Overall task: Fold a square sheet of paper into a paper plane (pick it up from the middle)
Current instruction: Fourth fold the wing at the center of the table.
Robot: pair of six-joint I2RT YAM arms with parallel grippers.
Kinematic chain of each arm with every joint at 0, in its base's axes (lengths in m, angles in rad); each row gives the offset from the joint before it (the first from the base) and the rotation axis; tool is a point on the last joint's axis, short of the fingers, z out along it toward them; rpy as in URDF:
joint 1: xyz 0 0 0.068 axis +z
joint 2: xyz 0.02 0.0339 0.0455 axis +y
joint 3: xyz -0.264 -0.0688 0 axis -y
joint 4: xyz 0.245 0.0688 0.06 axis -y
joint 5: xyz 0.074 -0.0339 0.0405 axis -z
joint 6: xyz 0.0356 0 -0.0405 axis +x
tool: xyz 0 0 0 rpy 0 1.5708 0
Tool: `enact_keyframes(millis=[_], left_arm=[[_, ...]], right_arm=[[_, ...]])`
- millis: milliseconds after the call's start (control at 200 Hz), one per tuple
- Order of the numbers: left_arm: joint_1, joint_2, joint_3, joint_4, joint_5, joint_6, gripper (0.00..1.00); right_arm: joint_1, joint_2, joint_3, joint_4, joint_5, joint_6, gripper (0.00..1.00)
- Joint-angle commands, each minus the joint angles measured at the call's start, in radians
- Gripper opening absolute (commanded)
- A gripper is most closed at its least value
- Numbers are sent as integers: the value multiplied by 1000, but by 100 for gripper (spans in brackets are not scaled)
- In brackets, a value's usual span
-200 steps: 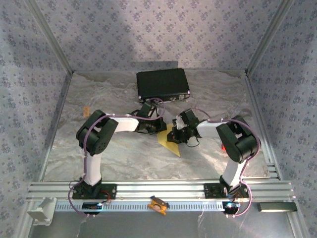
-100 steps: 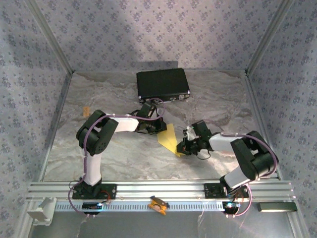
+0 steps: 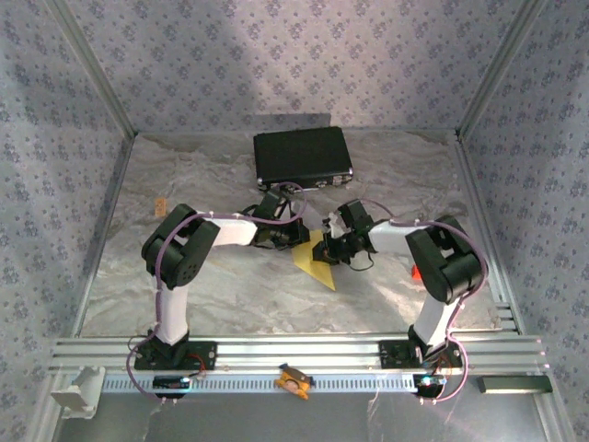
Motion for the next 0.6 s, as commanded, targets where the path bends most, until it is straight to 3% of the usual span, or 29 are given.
enact_keyframes(millis=[0, 595], left_arm=[[1, 46, -42, -55, -57, 8, 7], [6, 32, -37, -57, -57, 2, 7]], right_arm=[[9, 13, -23, -6, -3, -11, 4], [1, -301, -469, 136, 43, 113, 5]])
